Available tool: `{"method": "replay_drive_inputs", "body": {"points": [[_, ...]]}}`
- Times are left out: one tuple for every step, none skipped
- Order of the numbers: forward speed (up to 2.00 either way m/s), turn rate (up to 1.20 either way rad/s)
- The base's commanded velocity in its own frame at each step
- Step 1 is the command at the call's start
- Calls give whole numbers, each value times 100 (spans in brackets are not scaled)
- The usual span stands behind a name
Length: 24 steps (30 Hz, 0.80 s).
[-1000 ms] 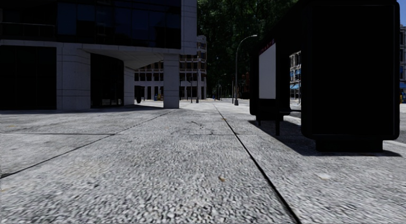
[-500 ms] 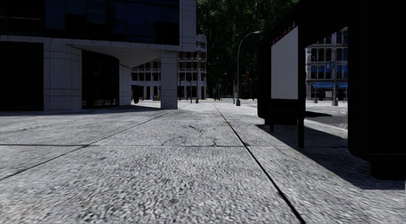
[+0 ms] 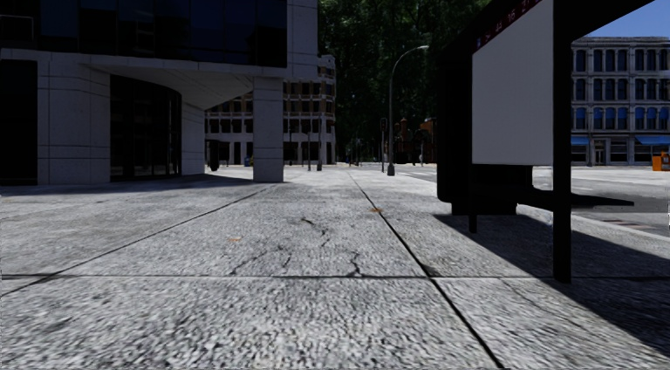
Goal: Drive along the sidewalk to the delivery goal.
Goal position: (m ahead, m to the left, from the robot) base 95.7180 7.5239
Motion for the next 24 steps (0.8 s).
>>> {"method": "replay_drive_inputs", "body": {"points": [[200, 0], [200, 0], [200, 0], [200, 0], [200, 0], [200, 0], [200, 0], [200, 0], [200, 0], [200, 0], [200, 0], [200, 0], [200, 0], [200, 0], [200, 0], [200, 0], [200, 0], [200, 0], [200, 0], [200, 0], [200, 0], [200, 0], [200, 0], [200, 0]]}}
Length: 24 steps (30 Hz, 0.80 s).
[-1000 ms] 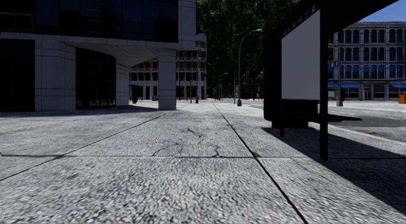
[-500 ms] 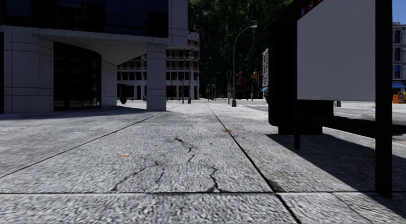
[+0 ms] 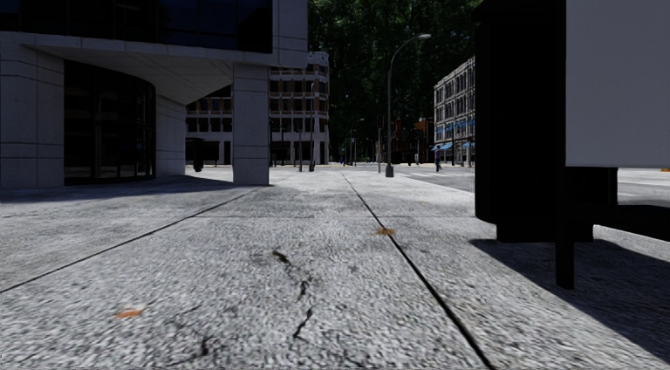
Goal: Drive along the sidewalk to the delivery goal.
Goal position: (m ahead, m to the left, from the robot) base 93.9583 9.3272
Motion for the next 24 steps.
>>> {"method": "replay_drive_inputs", "body": {"points": [[200, -7], [200, -26], [200, -38], [200, -40], [200, -41], [200, 0], [200, 0], [200, 0], [200, 0], [200, 0], [200, 0], [200, 0], [200, 0], [200, 0], [200, 0], [200, 0], [200, 0], [200, 0], [200, 0], [200, 0], [200, 0], [200, 0], [200, 0], [200, 0]]}}
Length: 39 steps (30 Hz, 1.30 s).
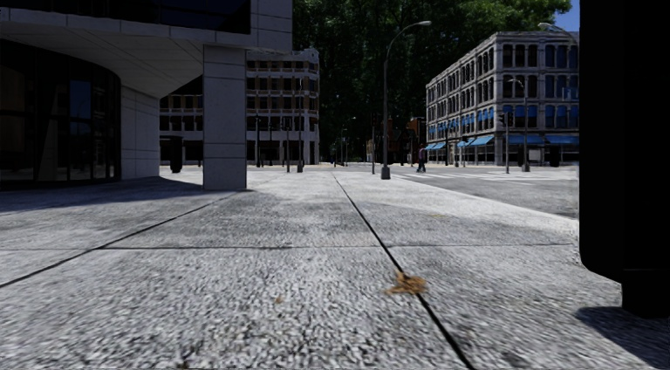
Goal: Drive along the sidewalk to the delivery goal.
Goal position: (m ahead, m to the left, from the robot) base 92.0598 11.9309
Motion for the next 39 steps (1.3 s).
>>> {"method": "replay_drive_inputs", "body": {"points": [[200, 0], [200, 0], [200, 0], [200, 0], [200, 0], [200, 0], [200, 0], [200, 0], [200, 0], [200, 0], [200, 0], [200, 0], [200, 0], [200, 0], [200, 0], [200, 0], [200, 0], [200, 0], [200, 0], [200, 0], [200, 0], [200, 0], [200, 0], [200, 0], [200, 0], [200, 0], [200, 0], [200, 0], [200, 0], [200, 0], [200, 0], [200, 0], [200, 0], [200, 0], [200, 0], [200, 0], [200, 0], [200, 0], [200, 0]]}}
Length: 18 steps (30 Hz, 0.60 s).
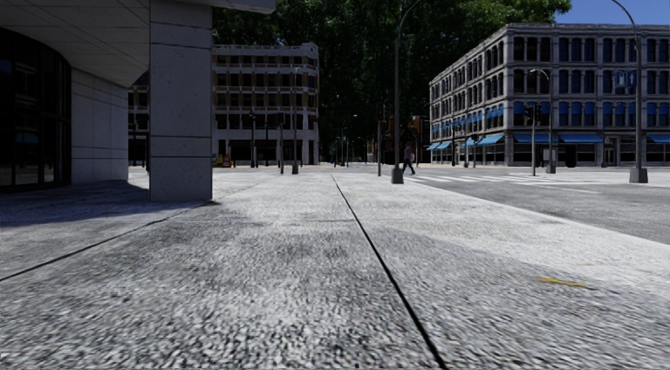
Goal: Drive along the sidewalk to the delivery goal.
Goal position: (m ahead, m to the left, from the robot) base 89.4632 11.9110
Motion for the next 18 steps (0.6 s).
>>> {"method": "replay_drive_inputs", "body": {"points": [[200, 0], [200, 0], [200, 0], [200, 0], [200, 0], [200, 0], [200, 0], [200, 0], [200, 0], [200, 0], [200, 0], [200, 0], [200, 0], [200, 0], [200, 0], [200, 0], [200, 0], [200, 0]]}}
